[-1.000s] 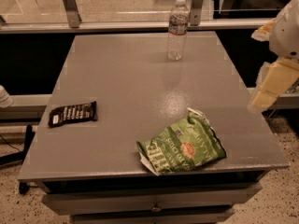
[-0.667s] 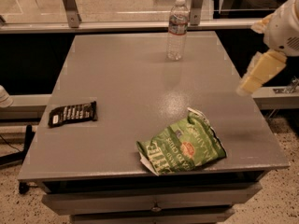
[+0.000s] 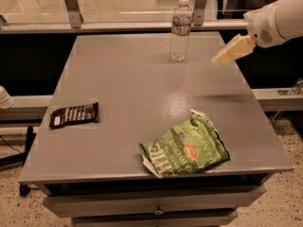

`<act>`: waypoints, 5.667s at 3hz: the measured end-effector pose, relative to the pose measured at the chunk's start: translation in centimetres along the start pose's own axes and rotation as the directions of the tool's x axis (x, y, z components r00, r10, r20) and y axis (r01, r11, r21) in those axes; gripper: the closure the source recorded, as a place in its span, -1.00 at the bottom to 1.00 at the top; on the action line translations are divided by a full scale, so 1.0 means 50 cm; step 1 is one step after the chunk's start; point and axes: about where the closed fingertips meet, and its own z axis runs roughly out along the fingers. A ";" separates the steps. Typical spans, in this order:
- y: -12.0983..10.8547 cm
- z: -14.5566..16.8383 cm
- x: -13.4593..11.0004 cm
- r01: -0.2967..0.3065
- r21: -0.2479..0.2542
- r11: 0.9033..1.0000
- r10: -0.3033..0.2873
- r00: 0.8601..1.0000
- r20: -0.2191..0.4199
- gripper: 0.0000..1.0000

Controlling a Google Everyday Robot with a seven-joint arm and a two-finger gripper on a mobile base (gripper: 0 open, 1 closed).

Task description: Knock water bottle over

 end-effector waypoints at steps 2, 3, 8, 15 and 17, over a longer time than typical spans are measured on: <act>-0.069 0.179 -0.080 -0.228 -0.088 0.970 0.245 0.911 0.331 -1.00; -0.057 0.253 -0.124 -0.253 -0.203 0.946 0.319 0.840 0.440 -1.00; 0.047 0.190 -0.221 -0.064 -0.425 0.903 0.298 0.805 0.513 0.78; 0.367 0.123 -0.018 0.602 -0.715 0.356 -0.840 0.541 0.037 -0.32; 0.385 0.115 0.004 0.588 -0.736 0.335 -0.855 0.518 0.025 -1.00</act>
Offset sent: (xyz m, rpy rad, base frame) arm 0.1378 0.0712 -0.0200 0.6914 -0.0831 0.0334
